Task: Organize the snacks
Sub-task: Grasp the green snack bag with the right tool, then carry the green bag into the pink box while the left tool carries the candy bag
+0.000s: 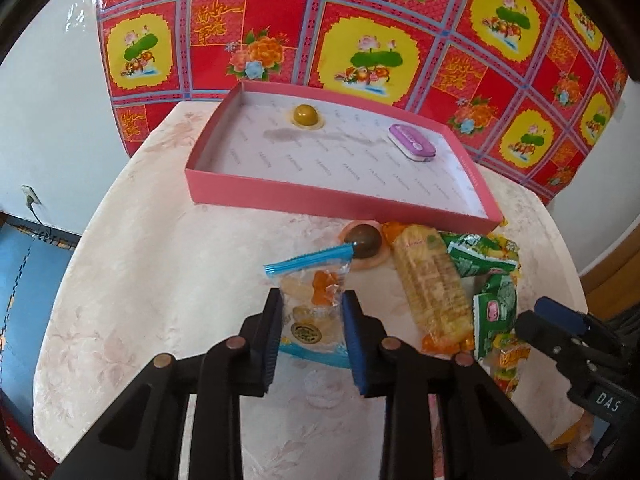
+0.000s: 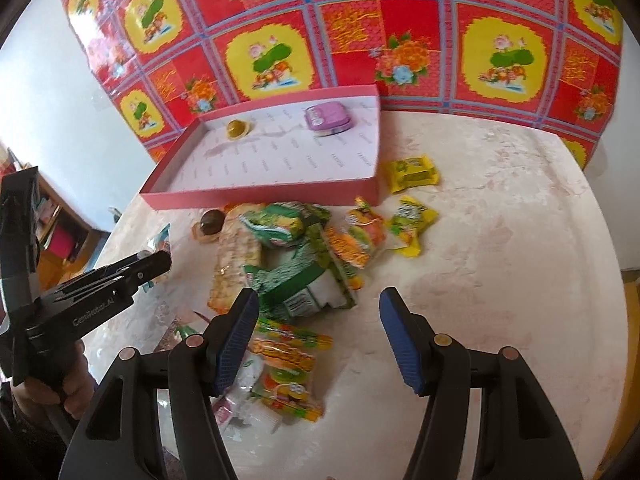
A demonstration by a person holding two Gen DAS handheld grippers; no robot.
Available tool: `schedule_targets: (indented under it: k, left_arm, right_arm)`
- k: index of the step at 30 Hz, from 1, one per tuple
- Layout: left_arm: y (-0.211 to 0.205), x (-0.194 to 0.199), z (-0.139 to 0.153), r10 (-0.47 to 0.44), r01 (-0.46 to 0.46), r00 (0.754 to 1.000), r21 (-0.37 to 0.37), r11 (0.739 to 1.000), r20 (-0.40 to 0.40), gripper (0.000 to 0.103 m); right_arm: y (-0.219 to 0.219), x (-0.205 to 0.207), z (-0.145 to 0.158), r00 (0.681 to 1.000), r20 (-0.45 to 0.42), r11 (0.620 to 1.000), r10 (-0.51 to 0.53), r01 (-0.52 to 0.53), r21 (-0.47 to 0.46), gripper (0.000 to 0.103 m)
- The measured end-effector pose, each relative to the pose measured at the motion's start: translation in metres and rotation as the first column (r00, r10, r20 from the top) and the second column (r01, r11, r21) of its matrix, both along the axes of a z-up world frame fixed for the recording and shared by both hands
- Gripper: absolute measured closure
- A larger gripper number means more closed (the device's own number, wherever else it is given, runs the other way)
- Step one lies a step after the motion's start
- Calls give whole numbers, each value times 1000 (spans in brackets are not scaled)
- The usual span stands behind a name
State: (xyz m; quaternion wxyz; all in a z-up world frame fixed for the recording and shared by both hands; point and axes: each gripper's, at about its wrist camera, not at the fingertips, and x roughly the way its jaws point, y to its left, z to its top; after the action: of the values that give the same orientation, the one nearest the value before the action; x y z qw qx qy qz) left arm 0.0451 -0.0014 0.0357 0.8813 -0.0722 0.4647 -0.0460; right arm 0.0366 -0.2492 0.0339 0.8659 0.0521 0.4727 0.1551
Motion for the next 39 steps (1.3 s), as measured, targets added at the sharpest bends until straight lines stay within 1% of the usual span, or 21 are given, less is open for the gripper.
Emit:
schedule_targets:
  k: [3, 11, 16, 18, 21, 25, 33, 39]
  left_arm:
    - [1, -3, 1, -7, 7, 1000, 13, 1000, 9, 73]
    - [7, -4, 1, -4, 4, 1000, -15, 1000, 4, 73]
    - [7, -5, 3, -8, 8, 1000, -17, 1000, 10, 73]
    - [7, -5, 4, -5, 6, 1000, -13, 1000, 16, 73]
    - [8, -6, 7, -2, 3, 1000, -13, 1000, 23, 73]
    - [8, -8, 11, 2, -2, 999, -11, 1000, 33, 73]
    - [6, -14, 23, -1, 1, 998, -5, 1000, 64, 73]
    - [7, -15, 31, 2, -1, 997, -5, 1000, 82, 73]
  right_arm:
    - [7, 2, -3, 1000, -3, 1000, 19, -19, -12, 39]
    - [20, 11, -14, 999, -17, 999, 33, -34, -28, 39]
    - [17, 13, -16, 999, -22, 1000, 25, -25, -11, 47]
    - [15, 13, -16, 1000, -20, 1000, 20, -20, 3, 52]
    - [15, 11, -14, 1000, -13, 1000, 20, -20, 7, 55]
    - [12, 8, -10, 1000, -7, 999, 12, -11, 31, 55]
    - [6, -2, 10, 999, 54, 998, 2, -5, 56, 56]
    - [6, -7, 21, 997, 82, 997, 14, -20, 77, 56]
